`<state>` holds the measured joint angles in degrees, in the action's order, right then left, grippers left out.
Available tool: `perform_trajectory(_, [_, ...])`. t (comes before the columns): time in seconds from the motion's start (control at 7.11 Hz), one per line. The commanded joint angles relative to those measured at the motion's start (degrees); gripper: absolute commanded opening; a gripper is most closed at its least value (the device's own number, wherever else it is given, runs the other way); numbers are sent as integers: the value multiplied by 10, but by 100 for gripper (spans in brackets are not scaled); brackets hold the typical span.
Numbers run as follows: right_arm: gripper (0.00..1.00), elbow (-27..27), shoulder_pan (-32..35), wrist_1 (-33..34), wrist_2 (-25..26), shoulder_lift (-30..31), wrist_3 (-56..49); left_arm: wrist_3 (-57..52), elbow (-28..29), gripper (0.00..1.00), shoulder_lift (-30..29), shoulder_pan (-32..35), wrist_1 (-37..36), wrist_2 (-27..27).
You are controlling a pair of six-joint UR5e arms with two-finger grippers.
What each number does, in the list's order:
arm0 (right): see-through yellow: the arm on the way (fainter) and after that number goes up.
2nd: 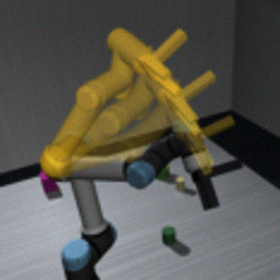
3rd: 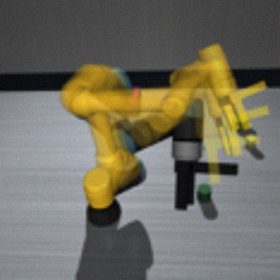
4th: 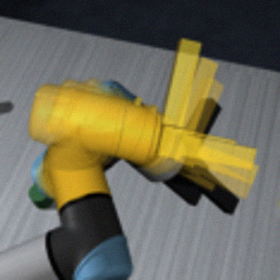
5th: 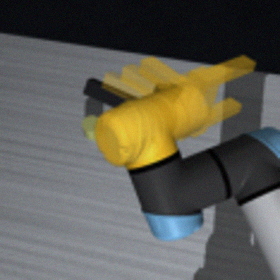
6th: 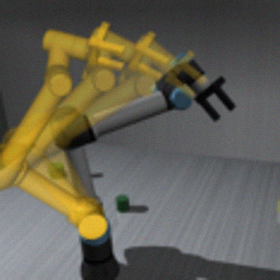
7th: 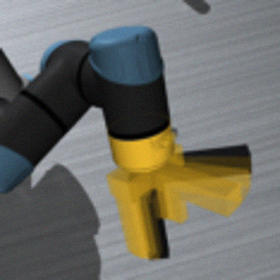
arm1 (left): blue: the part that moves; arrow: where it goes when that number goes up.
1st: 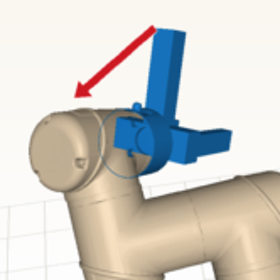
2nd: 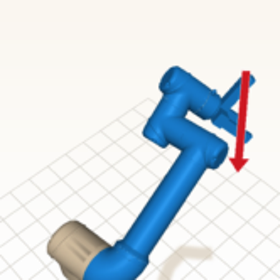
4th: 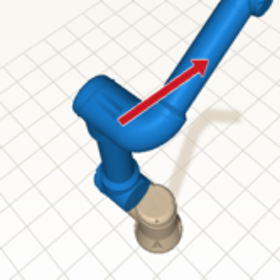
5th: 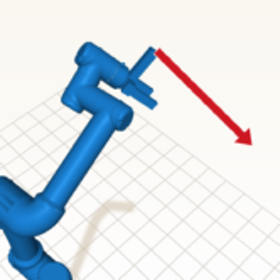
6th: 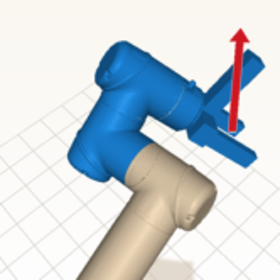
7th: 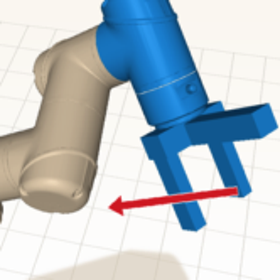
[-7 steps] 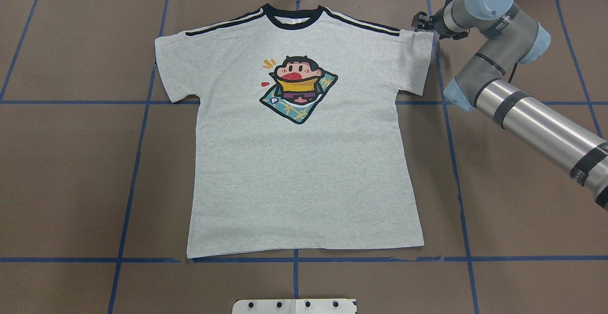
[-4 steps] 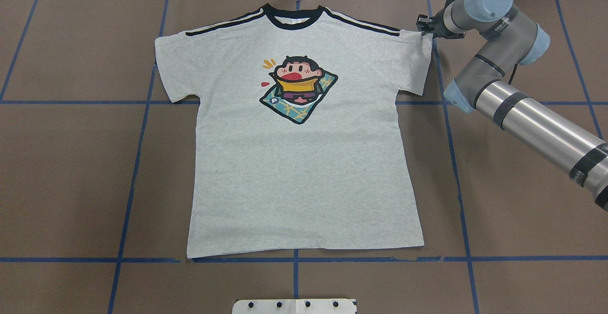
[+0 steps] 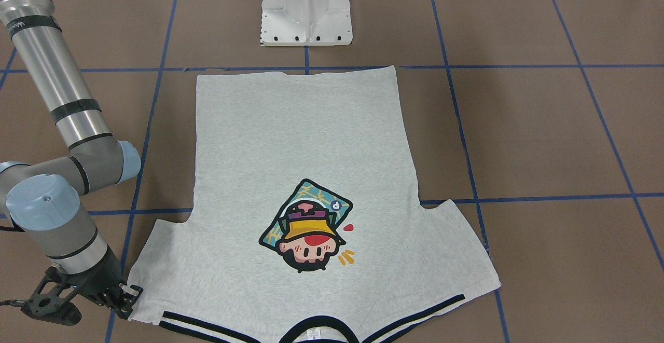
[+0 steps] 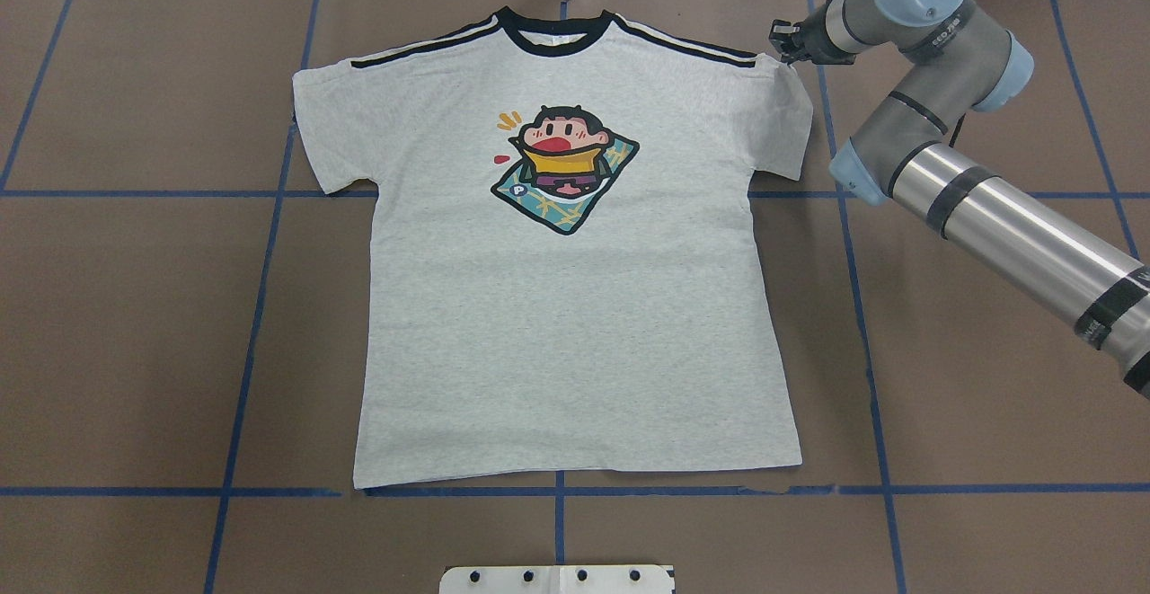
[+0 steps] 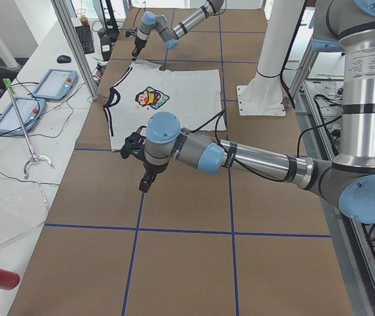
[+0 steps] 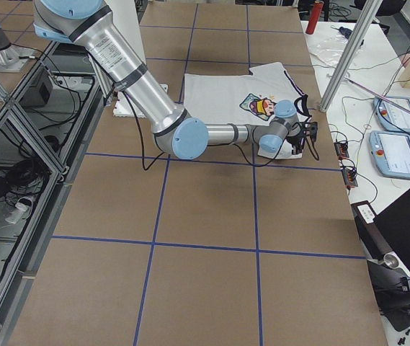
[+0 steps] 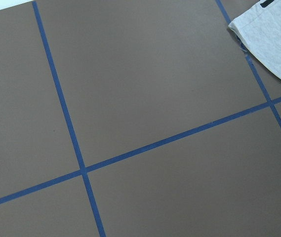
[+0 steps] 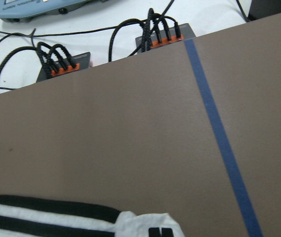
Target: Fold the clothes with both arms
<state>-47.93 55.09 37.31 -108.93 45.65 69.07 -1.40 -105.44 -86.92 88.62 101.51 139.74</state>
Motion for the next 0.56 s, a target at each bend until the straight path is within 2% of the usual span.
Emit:
perform_trajectory(0.0, [0, -18, -13, 32, -47, -45, 11, 1, 0, 100, 0, 0, 1, 0])
perform_trajectory(0.14, [0, -11, -36, 80, -25, -74, 15, 1, -1, 100, 0, 0, 1, 0])
perform_trajectory(0.42, [0, 82, -57, 85, 44, -127, 9, 2, -1, 100, 0, 0, 1, 0])
